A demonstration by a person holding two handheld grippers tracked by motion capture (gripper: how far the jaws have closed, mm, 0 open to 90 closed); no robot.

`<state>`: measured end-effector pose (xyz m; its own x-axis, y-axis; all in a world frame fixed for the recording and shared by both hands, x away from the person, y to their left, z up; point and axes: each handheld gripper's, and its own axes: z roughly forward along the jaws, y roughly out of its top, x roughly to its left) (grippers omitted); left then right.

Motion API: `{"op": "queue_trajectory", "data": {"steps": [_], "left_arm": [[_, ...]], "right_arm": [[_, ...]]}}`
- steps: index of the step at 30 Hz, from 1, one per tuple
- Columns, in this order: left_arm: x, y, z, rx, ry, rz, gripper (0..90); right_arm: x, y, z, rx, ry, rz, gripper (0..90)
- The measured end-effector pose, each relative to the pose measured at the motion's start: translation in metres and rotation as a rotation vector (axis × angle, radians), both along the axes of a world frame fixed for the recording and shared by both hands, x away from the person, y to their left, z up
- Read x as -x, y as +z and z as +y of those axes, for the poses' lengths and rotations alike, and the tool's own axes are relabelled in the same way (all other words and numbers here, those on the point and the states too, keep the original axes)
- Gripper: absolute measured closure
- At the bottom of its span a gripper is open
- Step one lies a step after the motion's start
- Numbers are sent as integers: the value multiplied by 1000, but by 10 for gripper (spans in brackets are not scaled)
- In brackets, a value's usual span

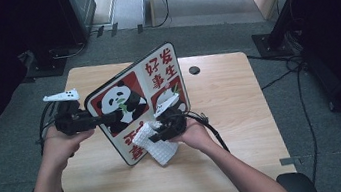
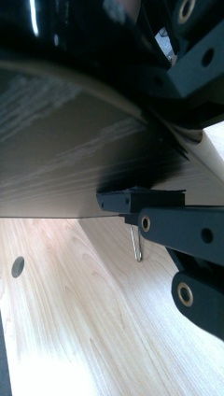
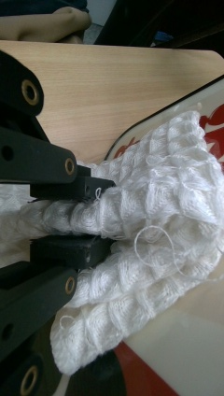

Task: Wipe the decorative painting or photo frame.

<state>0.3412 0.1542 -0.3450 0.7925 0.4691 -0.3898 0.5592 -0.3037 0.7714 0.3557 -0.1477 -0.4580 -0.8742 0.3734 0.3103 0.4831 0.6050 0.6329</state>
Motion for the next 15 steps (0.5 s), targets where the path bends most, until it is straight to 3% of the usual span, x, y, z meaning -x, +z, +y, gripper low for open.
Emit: {"op": "queue_trajectory", "data": {"steps": [15], "left_arm": [[-1, 0, 0, 1, -3, 6, 756]], "right_arm": [[2, -15, -2, 15, -5, 24, 754]]}}
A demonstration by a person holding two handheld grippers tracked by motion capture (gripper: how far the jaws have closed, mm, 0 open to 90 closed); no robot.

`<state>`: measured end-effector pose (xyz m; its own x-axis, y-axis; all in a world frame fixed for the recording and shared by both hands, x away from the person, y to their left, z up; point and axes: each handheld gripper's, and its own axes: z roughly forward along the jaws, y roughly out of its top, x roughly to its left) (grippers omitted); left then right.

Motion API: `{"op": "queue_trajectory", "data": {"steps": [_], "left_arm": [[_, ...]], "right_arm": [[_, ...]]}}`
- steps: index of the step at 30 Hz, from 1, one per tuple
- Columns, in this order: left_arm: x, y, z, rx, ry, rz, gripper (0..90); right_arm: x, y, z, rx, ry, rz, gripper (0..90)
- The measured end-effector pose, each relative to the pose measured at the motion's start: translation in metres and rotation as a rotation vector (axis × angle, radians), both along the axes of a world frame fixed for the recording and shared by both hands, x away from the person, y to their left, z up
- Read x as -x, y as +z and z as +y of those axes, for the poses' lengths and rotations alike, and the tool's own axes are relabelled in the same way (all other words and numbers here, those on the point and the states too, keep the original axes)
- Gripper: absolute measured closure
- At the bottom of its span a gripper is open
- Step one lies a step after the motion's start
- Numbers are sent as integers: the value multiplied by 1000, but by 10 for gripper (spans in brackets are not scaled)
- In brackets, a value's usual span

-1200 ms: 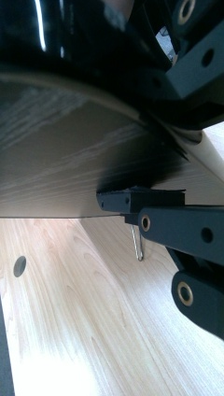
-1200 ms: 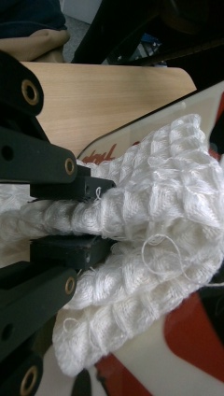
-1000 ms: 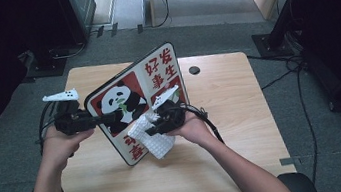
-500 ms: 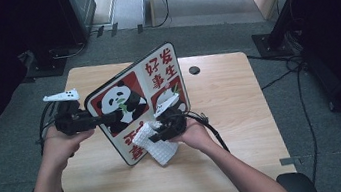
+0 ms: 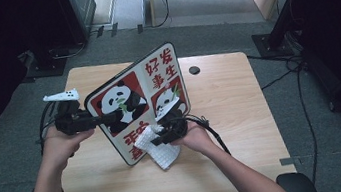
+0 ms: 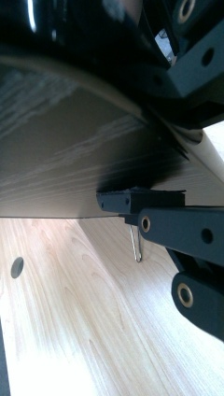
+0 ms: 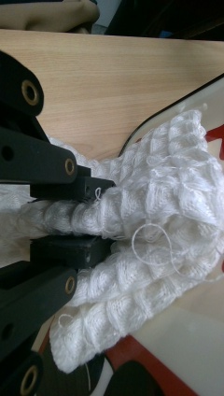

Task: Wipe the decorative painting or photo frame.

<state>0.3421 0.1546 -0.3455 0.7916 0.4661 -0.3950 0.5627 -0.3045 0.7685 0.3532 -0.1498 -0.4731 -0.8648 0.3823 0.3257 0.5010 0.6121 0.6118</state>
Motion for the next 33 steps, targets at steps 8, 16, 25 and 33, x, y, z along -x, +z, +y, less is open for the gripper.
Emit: {"op": "queue_trajectory", "data": {"steps": [8, 16, 25, 33], "left_arm": [[-1, 0, 1, 2, 0, -1, 751], [0, 1, 1, -1, 8, -12, 729], [2, 2, 4, -2, 6, -14, 718], [6, 4, 8, -12, 9, -22, 708]], "right_arm": [[1, 5, 0, 16, 4, 10, 770], [3, 19, 1, 19, -3, 22, 775], [1, 37, 4, -10, 1, 2, 776], [1, 58, 6, -24, 0, -18, 777]]}}
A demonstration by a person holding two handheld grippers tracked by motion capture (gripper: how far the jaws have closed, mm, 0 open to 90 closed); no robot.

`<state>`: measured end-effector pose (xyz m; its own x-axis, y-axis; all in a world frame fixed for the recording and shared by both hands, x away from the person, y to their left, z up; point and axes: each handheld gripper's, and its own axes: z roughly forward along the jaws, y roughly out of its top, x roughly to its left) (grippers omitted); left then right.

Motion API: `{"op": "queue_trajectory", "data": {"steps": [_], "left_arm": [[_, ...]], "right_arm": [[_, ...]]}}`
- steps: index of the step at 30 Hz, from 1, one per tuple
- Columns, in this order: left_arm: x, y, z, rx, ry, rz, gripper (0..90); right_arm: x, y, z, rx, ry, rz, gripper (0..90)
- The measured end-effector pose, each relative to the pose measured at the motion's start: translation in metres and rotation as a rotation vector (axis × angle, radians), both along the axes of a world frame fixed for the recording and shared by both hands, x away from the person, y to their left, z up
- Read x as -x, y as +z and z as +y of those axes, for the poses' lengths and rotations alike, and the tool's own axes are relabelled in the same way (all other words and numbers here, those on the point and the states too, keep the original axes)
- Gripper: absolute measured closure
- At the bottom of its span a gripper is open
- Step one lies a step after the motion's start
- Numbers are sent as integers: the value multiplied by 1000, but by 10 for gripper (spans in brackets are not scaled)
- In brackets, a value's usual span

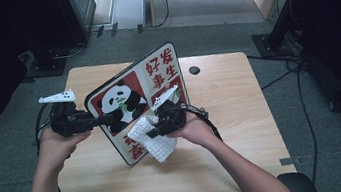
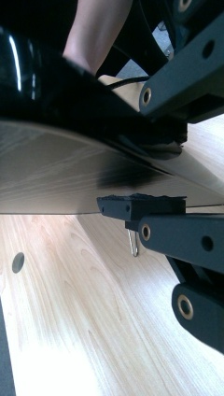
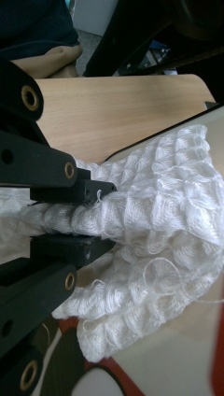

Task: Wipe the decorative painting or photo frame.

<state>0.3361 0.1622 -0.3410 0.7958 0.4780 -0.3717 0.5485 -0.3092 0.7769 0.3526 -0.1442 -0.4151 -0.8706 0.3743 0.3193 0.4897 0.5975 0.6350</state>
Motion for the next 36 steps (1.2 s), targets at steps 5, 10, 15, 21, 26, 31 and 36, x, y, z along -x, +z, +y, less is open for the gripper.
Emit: {"op": "queue_trajectory", "data": {"steps": [5, 10, 15, 21, 26, 31, 36], "left_arm": [[3, 1, 2, 3, -7, -2, 715], [5, 1, 7, 2, -1, 0, 719], [7, 1, 10, 6, -1, 3, 729], [9, 2, 13, 6, 0, 1, 738], [10, 2, 14, 5, 2, -1, 752], [10, 2, 14, 7, 3, 0, 755], [9, 1, 14, 12, 1, -2, 756]], "right_arm": [[-1, 16, 1, -5, 3, -12, 776], [-6, 33, 3, -11, 7, -32, 776], [-9, 50, 7, -22, 16, -46, 775], [-11, 74, 15, -39, 22, -72, 776], [-13, 92, 21, -39, 25, -88, 775], [-16, 111, 27, -41, 33, -115, 774], [-18, 126, 33, -45, 37, -138, 773]]}}
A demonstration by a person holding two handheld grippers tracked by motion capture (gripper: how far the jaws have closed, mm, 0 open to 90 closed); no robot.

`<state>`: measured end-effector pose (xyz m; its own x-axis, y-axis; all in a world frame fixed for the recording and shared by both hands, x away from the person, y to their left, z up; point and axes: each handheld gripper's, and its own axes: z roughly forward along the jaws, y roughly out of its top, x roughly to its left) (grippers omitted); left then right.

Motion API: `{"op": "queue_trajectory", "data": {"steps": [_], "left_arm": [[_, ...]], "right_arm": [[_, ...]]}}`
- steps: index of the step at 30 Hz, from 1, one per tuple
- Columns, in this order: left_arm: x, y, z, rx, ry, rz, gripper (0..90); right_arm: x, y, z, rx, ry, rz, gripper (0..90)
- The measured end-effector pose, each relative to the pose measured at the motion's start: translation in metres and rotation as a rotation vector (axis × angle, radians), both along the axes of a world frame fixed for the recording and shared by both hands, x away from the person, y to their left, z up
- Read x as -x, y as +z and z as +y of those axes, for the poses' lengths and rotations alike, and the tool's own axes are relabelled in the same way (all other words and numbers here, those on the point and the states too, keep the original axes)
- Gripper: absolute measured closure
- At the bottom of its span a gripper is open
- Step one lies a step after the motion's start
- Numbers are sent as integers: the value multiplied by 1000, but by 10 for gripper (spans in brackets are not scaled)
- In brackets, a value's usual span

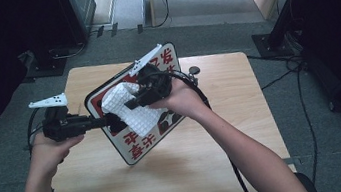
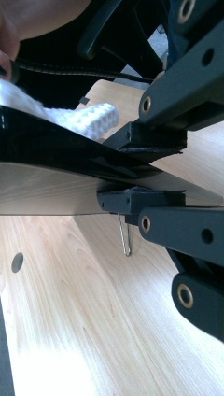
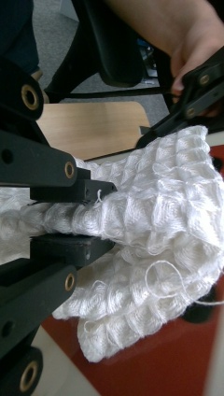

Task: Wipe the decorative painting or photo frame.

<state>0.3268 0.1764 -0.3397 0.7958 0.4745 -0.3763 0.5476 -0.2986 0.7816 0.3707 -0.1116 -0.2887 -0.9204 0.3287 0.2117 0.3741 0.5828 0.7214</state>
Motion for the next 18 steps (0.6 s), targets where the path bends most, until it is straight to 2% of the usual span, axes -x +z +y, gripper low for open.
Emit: {"op": "queue_trajectory", "data": {"steps": [10, 18], "left_arm": [[0, -1, 1, 4, -6, -3, 758], [0, -1, 1, -1, -7, -7, 763]], "right_arm": [[-5, 24, 13, -25, -15, -22, 768], [-7, 19, 19, -27, -22, -19, 767]]}}
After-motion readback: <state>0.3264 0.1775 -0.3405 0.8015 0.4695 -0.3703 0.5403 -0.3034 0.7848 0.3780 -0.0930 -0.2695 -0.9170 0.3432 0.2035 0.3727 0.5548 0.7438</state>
